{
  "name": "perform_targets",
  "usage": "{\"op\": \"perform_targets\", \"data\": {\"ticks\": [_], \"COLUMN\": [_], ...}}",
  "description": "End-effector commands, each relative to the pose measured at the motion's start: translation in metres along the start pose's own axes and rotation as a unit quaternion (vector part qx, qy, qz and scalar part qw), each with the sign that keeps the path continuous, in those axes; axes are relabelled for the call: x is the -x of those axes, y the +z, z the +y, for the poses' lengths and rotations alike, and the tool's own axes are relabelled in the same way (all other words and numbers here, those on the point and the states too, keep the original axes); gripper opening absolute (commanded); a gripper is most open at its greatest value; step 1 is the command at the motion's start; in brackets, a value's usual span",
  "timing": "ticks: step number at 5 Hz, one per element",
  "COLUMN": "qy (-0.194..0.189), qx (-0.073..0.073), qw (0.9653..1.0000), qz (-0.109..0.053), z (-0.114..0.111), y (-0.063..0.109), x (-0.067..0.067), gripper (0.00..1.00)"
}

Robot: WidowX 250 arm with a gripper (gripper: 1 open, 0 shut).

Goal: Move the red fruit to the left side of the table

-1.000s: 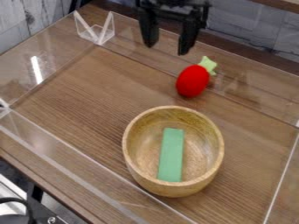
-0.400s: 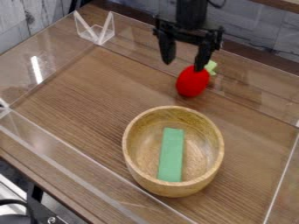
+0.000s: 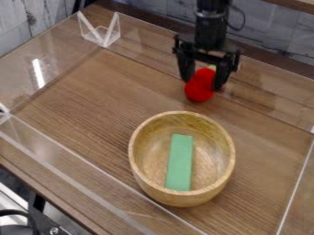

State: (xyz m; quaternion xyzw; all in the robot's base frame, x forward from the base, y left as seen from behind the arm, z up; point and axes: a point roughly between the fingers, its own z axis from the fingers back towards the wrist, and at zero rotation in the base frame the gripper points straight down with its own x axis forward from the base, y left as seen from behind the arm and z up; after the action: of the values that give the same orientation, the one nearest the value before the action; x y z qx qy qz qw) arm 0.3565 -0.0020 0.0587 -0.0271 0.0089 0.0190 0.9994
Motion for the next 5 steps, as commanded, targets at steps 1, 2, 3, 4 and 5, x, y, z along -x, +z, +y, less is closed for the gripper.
{"op": "perform_targets", "data": {"ticks": [1,2,3,4,5], "qy": [-0.031,-0.049,-0.069,-0.085,-0.079], "qx": [0.003,0.010,0.019,0.018,0.015], "qw": [0.9990,0.9972,0.9940,0.9918,0.9916], "qz": [-0.033,-0.056,-0.083,-0.094,-0.101], "z": [0.006,0.015,0.016,0.016,0.010], "y": [0.008,0.015,0.032,0.037,0.033], "x": [0.005,0.014,0.020,0.022,0.021], "gripper": [1.00,1.00,1.00,1.00,1.00]}}
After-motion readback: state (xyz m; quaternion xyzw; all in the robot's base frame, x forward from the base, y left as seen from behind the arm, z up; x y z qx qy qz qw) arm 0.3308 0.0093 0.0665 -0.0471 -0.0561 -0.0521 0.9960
